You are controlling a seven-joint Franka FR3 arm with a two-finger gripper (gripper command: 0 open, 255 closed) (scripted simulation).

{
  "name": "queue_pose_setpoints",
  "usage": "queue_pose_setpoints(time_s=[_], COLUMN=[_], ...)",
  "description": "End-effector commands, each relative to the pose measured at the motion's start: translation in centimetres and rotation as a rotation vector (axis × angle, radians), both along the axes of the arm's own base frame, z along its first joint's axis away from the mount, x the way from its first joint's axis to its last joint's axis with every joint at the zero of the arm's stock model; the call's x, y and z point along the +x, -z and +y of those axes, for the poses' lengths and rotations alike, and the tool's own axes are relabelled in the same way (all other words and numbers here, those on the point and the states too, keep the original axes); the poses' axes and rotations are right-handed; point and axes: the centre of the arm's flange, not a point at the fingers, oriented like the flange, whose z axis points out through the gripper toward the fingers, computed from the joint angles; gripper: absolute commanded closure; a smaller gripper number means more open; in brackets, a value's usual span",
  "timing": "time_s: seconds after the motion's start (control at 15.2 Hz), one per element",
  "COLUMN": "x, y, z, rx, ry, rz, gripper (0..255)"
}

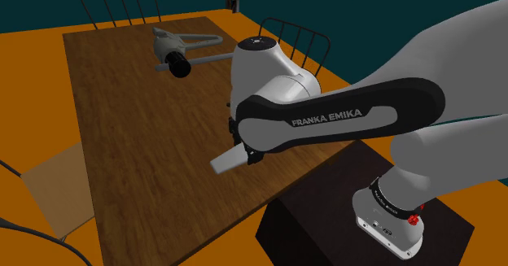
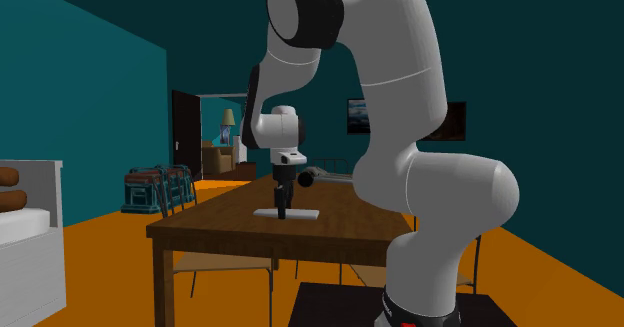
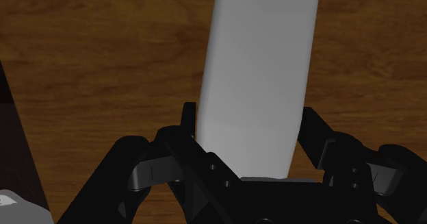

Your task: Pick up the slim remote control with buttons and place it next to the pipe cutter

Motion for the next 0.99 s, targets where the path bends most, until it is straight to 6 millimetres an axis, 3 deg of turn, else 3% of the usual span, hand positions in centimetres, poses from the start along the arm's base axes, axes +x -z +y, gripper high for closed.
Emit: queue_pose_setpoints(time_s=[0.0, 0.46, 0.92], x=[0.0, 0.0, 0.0], y=[0.0, 0.0, -3.7], z=[0.0, 0.0, 0.0], rx=[0.000, 0.000, 0.000], ry=[0.000, 0.000, 0.000], rz=[0.000, 0.000, 0.000], gripper=[255, 255, 255])
